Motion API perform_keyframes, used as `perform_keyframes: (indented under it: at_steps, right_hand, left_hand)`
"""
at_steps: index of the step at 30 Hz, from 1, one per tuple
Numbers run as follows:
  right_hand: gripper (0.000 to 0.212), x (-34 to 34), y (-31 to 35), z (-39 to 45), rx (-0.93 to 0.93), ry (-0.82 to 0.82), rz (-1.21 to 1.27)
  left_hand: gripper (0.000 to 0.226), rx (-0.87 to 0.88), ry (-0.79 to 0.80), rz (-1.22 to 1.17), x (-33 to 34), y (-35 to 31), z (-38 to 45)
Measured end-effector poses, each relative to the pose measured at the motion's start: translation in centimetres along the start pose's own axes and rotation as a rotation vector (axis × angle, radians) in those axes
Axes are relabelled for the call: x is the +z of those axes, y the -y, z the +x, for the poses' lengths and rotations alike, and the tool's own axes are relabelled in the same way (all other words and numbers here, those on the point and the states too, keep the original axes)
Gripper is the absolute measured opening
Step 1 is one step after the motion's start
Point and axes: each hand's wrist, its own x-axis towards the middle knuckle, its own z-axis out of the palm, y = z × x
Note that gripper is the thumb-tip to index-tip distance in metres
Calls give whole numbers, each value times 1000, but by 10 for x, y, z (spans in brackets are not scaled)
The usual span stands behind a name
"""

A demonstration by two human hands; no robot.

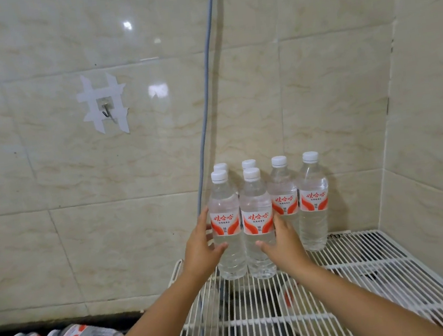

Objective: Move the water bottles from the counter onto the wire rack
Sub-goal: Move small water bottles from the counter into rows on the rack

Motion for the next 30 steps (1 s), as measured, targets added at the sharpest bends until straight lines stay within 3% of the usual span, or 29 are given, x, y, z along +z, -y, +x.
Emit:
perform_keyframes:
  at_steps: [4, 7, 10, 14, 16, 18, 23, 30]
  right_hand:
    - [65, -1, 7, -5, 29, -38, -51]
    - [59, -8, 16, -14, -19, -98, -305]
    - [49, -20, 28, -22, -140, -150, -614]
    - [30, -25, 45, -27, -453, -272, -693]
    - [22, -19, 59, -32, -627, -174, -638]
    - [28, -6, 79, -39, -732, -110, -620]
    - [52, 63, 128, -72, -787, 232, -695]
    - [38, 177, 190, -148, -823, 478, -588]
  left_hand:
    - [80, -21, -23, 28, 2, -2, -5]
    - [61, -30, -81, 109, 5, -5, -11]
    - [38, -28, -171, 234, 1, -13, -22]
    - [40, -80, -116, 536, -19, -17, -37]
    - [38, -137, -95, 735, -40, -11, -51]
    - [40, -202, -100, 887, -66, 0, -71]
    - [42, -402, -147, 1107, -141, 49, -142]
    - [43, -676, -183, 1146, -217, 109, -255]
